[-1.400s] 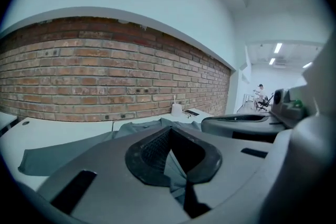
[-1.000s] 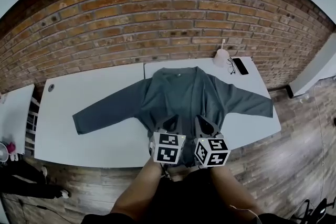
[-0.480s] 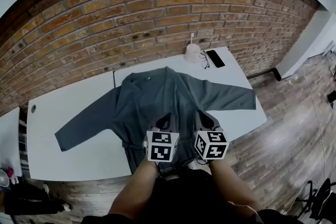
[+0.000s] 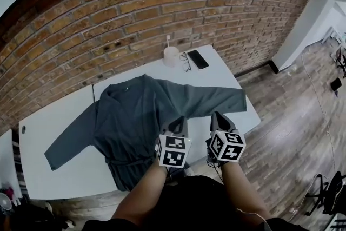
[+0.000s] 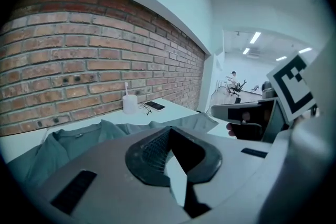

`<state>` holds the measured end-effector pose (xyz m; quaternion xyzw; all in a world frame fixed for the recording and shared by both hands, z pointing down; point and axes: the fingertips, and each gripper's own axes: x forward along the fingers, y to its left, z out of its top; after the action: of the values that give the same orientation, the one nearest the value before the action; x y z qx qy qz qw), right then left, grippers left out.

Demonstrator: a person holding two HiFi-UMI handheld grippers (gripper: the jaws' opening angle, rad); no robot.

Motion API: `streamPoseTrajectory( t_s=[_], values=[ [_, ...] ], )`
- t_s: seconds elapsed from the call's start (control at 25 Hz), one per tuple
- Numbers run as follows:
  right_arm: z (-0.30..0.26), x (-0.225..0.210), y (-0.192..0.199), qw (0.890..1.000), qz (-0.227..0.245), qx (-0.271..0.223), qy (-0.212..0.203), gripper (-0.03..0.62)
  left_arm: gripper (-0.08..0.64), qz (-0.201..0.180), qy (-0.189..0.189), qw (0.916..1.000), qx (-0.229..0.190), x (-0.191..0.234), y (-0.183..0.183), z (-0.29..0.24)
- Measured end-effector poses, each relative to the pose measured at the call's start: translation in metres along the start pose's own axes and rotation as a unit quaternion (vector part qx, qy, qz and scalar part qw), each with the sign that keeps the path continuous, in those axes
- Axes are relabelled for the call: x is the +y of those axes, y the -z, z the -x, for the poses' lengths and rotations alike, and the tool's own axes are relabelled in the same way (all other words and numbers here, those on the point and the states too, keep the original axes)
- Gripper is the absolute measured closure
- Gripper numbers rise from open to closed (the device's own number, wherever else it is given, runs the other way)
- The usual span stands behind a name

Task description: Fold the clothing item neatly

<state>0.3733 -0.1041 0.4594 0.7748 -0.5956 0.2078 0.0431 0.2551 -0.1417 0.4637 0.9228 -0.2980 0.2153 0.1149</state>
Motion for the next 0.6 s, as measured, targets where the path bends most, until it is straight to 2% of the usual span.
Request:
streamPoseTrajectory(
  t_s=[0.2,0.32,0.6],
  values=[
    [0.001,-0.053,0.004,1.000,0.013,0.013,0.022,0.591,0.572,0.012,0.016,0.9997,0.009,-0.035,0.000,-0.041],
    [-0.003,-0.074,0.004,1.000,0.012,0.020,0.020,0.591,0.572,0.017,0.020,0.9995,0.014,-0.049,0.000,-0.059],
    [-0.017,-0.115,0.010,0.999,0.004,0.037,0.018,0.591,0.572,0.022,0.010,0.9992,0.031,-0.060,0.006,-0.080]
  ],
)
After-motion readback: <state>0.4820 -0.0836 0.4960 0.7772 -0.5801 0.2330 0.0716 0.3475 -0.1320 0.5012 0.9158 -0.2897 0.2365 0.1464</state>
